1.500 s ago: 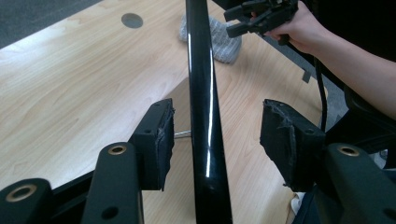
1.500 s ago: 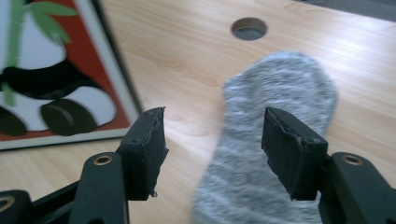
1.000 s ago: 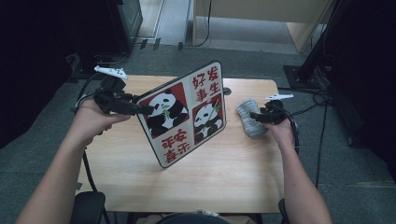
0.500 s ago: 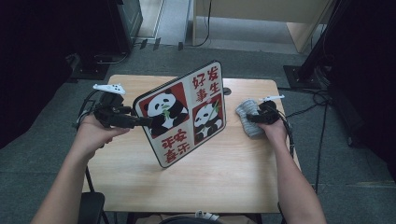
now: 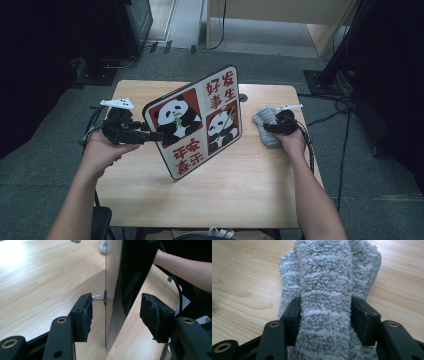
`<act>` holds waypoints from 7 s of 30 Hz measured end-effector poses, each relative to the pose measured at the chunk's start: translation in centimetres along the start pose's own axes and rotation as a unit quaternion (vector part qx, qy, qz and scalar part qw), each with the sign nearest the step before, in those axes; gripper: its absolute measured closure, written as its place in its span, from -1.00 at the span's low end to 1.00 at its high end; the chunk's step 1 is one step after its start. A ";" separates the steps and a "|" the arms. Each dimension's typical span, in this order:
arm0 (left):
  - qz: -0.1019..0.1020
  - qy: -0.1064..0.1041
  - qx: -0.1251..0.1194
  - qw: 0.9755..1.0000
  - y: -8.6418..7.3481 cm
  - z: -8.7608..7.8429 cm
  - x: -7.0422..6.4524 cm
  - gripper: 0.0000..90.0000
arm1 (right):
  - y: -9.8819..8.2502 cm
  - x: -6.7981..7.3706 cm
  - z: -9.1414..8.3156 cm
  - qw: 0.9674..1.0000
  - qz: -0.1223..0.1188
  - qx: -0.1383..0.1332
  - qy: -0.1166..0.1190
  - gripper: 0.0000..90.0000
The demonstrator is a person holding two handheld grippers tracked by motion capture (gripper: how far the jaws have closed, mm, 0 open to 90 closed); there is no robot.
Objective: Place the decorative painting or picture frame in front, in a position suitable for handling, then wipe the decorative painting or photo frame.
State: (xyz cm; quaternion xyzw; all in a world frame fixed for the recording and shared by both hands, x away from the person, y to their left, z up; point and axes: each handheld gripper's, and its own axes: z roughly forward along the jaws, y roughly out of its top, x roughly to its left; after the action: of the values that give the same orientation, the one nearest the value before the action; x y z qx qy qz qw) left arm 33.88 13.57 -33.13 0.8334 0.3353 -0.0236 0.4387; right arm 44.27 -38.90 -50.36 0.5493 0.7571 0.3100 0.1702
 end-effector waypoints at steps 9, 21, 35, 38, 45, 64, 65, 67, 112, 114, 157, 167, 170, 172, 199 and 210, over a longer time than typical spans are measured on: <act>-0.006 -0.011 -0.005 1.000 -0.9 1.0 0.1 0.10 | 0.0 -0.4 -0.2 0.999 0.036 -0.003 0.001 0.44; -0.008 -0.018 -0.018 1.000 -1.4 2.1 0.2 0.30 | 0.8 0.1 -2.1 0.999 0.023 0.001 0.027 0.51; -0.005 -0.019 -0.037 0.999 -2.1 3.0 0.0 0.42 | 2.0 1.6 -5.3 0.996 -0.003 -0.010 0.089 0.50; -0.004 -0.020 -0.044 0.999 -2.2 3.3 0.1 0.46 | 2.5 2.3 -6.2 0.995 -0.016 -0.014 0.099 0.50; -0.006 -0.017 -0.051 0.999 -2.3 3.4 0.1 0.54 | 3.1 3.0 -7.7 0.993 -0.022 -0.025 0.117 0.50; -0.007 -0.021 -0.068 0.997 -2.1 3.3 0.4 0.66 | 6.5 7.0 -12.1 0.984 -0.073 -0.070 0.146 0.48; -0.006 -0.020 -0.069 0.997 -2.0 3.3 0.5 0.67 | 6.6 7.3 -12.3 0.983 -0.079 -0.074 0.146 0.48; -0.006 -0.021 -0.070 0.997 -2.0 3.3 0.5 0.69 | 7.0 7.7 -12.7 0.982 -0.085 -0.078 0.149 0.48; 0.007 -0.031 -0.073 0.997 -1.5 3.2 1.0 0.76 | 15.5 13.4 -13.9 0.973 -0.144 -0.116 0.142 0.39; 0.007 -0.030 -0.072 0.997 -1.5 3.1 1.1 0.76 | 15.6 13.4 -13.9 0.972 -0.139 -0.120 0.146 0.40; 0.015 -0.032 -0.069 0.997 -1.4 3.1 1.1 0.75 | 12.8 11.7 -11.6 0.978 -0.125 -0.096 0.137 0.52; 0.014 -0.030 -0.068 0.997 -1.3 3.0 1.1 0.76 | 11.5 11.5 -10.8 0.978 -0.123 -0.096 0.142 0.51; 0.015 -0.030 -0.068 0.997 -1.3 3.0 1.1 0.76 | 11.2 11.5 -10.7 0.978 -0.119 -0.094 0.143 0.51; 0.014 -0.030 -0.068 0.997 -1.3 3.0 1.1 0.76 | 11.0 11.4 -10.5 0.978 -0.119 -0.094 0.144 0.51; 0.009 -0.027 -0.070 0.997 -1.4 3.1 1.0 0.76 | 8.1 11.0 -8.7 0.981 -0.109 -0.073 0.140 0.50; 0.008 -0.030 -0.071 0.997 -1.5 3.0 1.0 0.75 | 6.9 11.2 -8.0 0.982 -0.108 -0.060 0.139 0.49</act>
State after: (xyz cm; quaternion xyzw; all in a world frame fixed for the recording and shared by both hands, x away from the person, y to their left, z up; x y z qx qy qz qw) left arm 34.59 12.42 -36.38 0.8015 0.3160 -0.0212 0.5073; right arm 40.73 -29.27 -38.94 0.4042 0.8085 0.4081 0.1284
